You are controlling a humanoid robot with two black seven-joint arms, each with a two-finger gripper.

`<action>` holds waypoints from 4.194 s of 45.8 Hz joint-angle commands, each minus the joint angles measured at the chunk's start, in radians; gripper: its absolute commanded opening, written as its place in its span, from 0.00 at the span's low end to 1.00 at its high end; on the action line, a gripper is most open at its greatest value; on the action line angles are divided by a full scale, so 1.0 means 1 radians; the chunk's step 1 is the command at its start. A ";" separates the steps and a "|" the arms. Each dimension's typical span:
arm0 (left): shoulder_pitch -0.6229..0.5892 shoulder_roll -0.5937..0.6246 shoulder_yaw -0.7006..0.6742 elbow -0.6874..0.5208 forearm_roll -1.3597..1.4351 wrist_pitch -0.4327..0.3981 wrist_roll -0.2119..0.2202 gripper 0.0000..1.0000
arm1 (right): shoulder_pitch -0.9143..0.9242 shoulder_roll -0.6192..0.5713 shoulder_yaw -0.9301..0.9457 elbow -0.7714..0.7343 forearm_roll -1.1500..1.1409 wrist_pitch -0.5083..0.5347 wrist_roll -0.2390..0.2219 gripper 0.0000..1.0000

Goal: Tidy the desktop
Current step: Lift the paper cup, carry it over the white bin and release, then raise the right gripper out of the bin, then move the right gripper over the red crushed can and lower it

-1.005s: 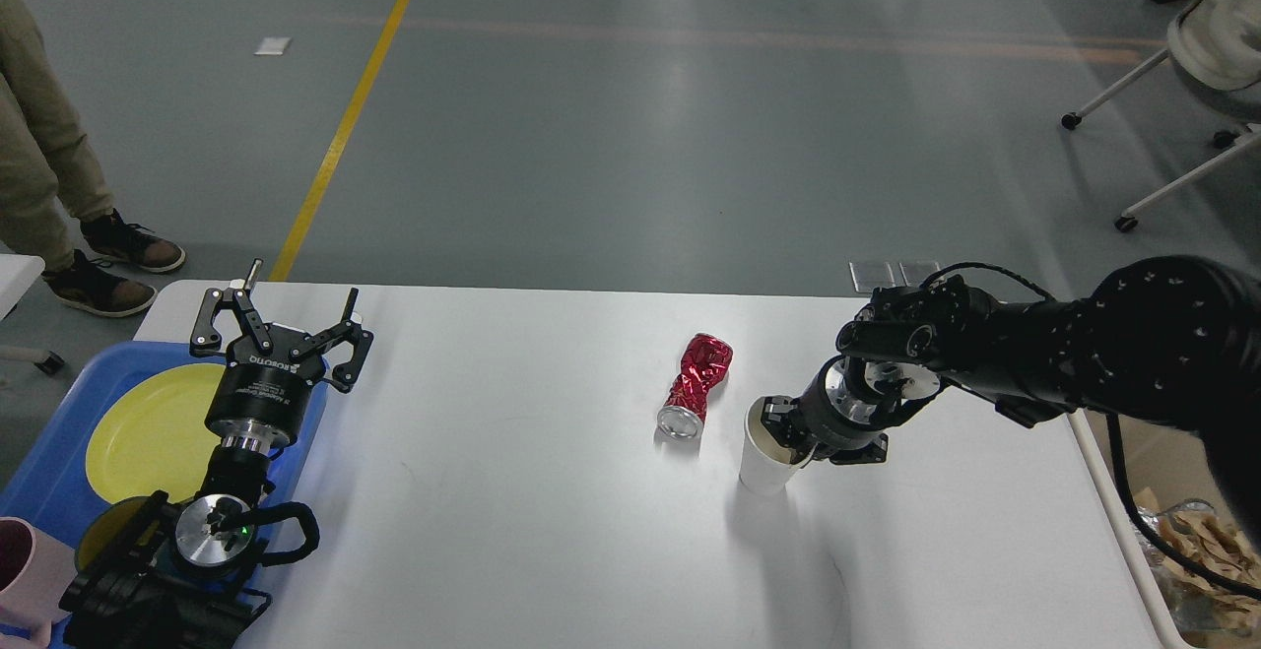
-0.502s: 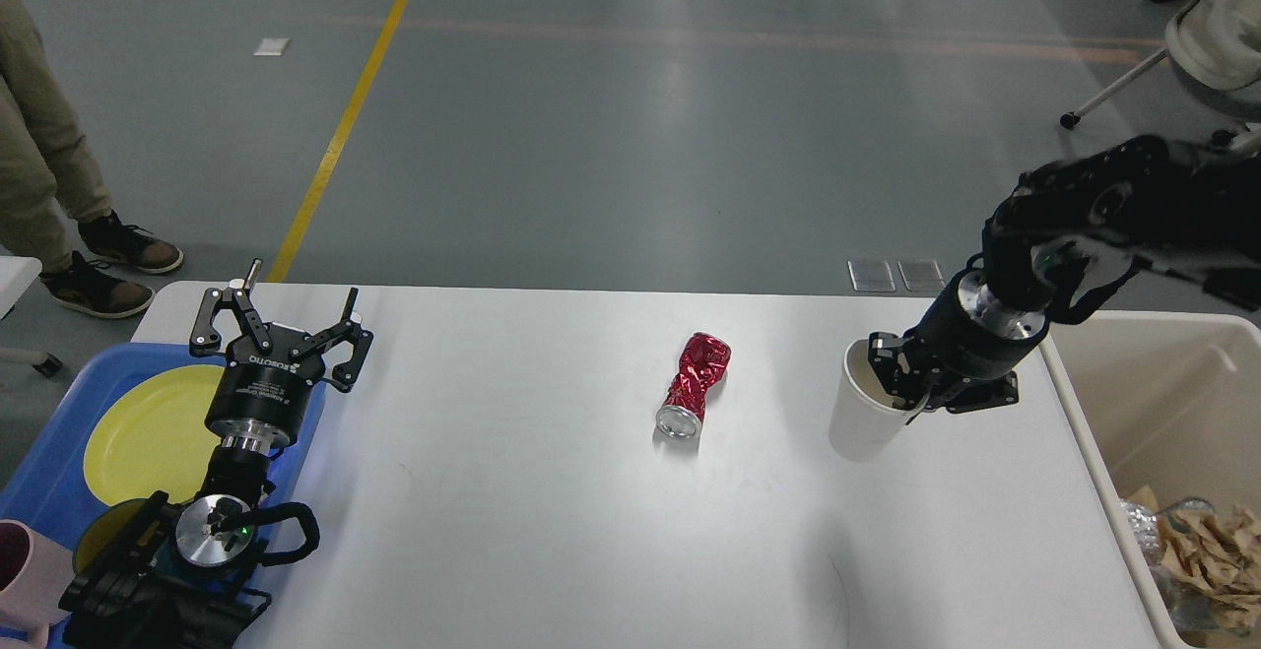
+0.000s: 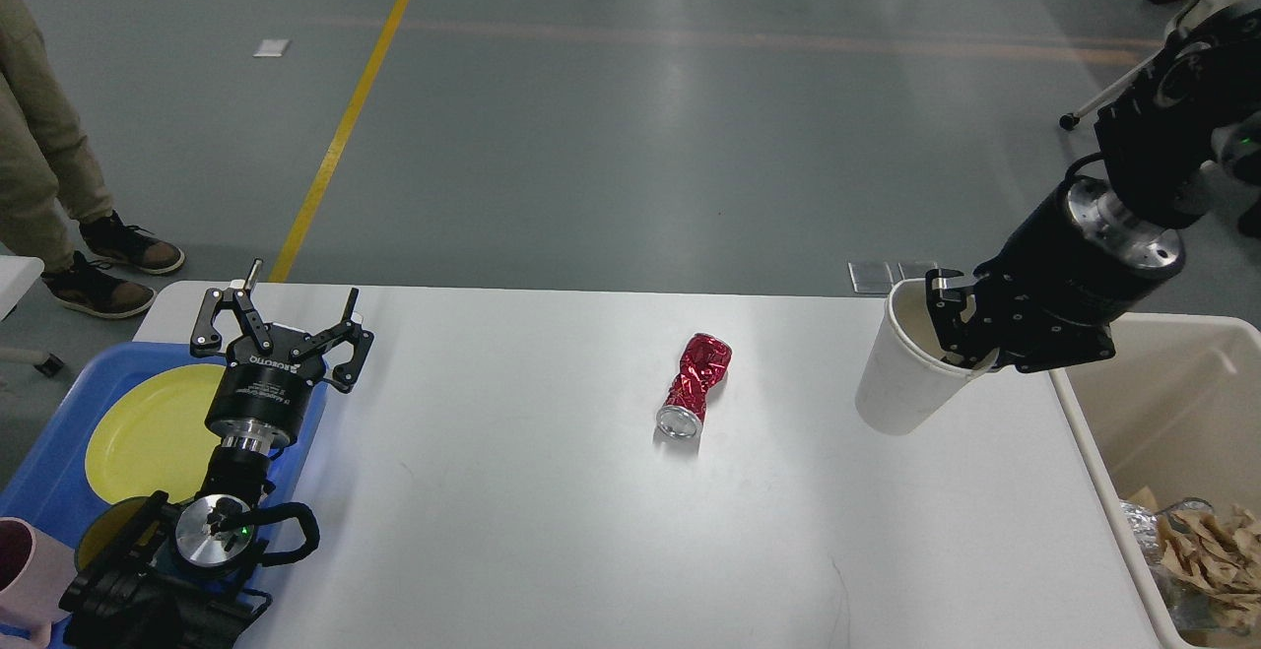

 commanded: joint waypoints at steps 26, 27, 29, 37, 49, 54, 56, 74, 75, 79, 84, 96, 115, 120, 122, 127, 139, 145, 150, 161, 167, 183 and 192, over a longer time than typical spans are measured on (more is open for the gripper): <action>0.000 0.000 0.000 0.000 -0.001 0.000 0.000 0.96 | -0.490 -0.343 -0.228 -0.387 -0.039 -0.326 0.009 0.00; 0.000 0.000 0.000 0.000 0.000 0.000 0.000 0.96 | -0.531 -0.346 -0.214 -0.418 -0.036 -0.329 0.010 0.00; 0.000 0.000 0.000 0.000 0.000 0.000 0.000 0.96 | -0.620 -0.353 -0.173 -0.483 -0.036 -0.334 0.012 0.00; 0.000 0.000 0.000 0.000 0.000 0.000 0.000 0.96 | -0.950 -0.389 0.022 -0.751 -0.035 -0.337 0.010 0.00; 0.000 0.000 0.000 0.000 -0.001 0.000 0.000 0.96 | -1.405 -0.318 0.276 -1.127 -0.024 -0.343 0.007 0.00; 0.000 0.000 0.000 0.000 -0.001 0.000 0.000 0.96 | -1.616 -0.239 0.369 -1.319 -0.022 -0.377 0.004 0.00; 0.000 0.000 0.000 0.000 -0.001 0.000 0.000 0.96 | -1.673 -0.199 0.396 -1.380 -0.022 -0.394 0.004 0.00; 0.000 0.000 0.000 0.000 -0.001 0.000 0.000 0.96 | -1.855 -0.044 0.450 -1.504 -0.022 -0.619 -0.029 0.00; 0.000 0.000 0.000 0.000 -0.001 0.000 0.000 0.96 | -1.855 -0.042 0.450 -1.504 -0.022 -0.621 -0.031 0.00; 0.000 0.000 0.000 0.000 0.000 0.000 0.000 0.96 | -1.855 -0.044 0.447 -1.506 -0.022 -0.621 -0.034 0.00; 0.000 0.000 0.000 0.000 0.000 0.000 0.000 0.96 | -1.855 -0.044 0.444 -1.508 -0.024 -0.633 -0.033 0.13; 0.000 0.000 0.000 0.000 -0.001 0.000 0.000 0.96 | -1.861 -0.044 0.451 -1.506 -0.022 -0.763 -0.028 1.00; 0.000 0.000 0.000 0.000 -0.001 0.000 0.000 0.96 | -1.852 -0.054 0.451 -1.506 -0.022 -0.763 -0.019 1.00; 0.000 0.000 0.000 0.000 0.000 0.000 0.000 0.96 | -1.849 -0.057 0.451 -1.506 -0.022 -0.763 -0.017 1.00; 0.000 0.000 0.000 0.000 0.000 0.000 0.000 0.96 | -1.849 -0.060 0.453 -1.506 -0.022 -0.763 -0.017 1.00; 0.000 0.000 0.000 0.000 0.000 0.000 0.000 0.96 | -1.834 -0.064 0.453 -1.497 -0.022 -0.760 -0.010 1.00; 0.000 0.000 0.000 0.000 0.000 0.000 0.000 0.96 | -1.645 -0.169 0.453 -1.485 -0.022 -0.406 0.055 1.00; 0.000 0.000 0.000 0.000 0.000 0.000 0.000 0.96 | -1.556 -0.202 0.447 -1.485 -0.033 -0.241 0.055 1.00; 0.000 0.000 0.000 0.000 0.000 0.000 0.000 0.96 | -1.452 -0.203 0.424 -1.472 -0.050 -0.100 0.052 1.00; 0.000 0.000 0.000 0.000 -0.001 0.000 0.000 0.96 | -0.978 -0.208 0.222 -1.126 -0.191 0.054 0.035 1.00; 0.000 0.000 0.000 0.000 0.000 0.000 0.000 0.96 | -0.642 -0.185 0.080 -0.798 -0.194 0.053 0.033 1.00; 0.000 0.000 0.000 0.000 0.000 0.000 0.000 0.96 | -0.079 -0.001 -0.003 -0.235 -0.157 0.017 -0.071 0.98; 0.000 0.000 0.000 0.000 -0.001 0.001 0.000 0.96 | 0.133 0.022 0.019 0.006 -0.131 -0.033 -0.085 0.98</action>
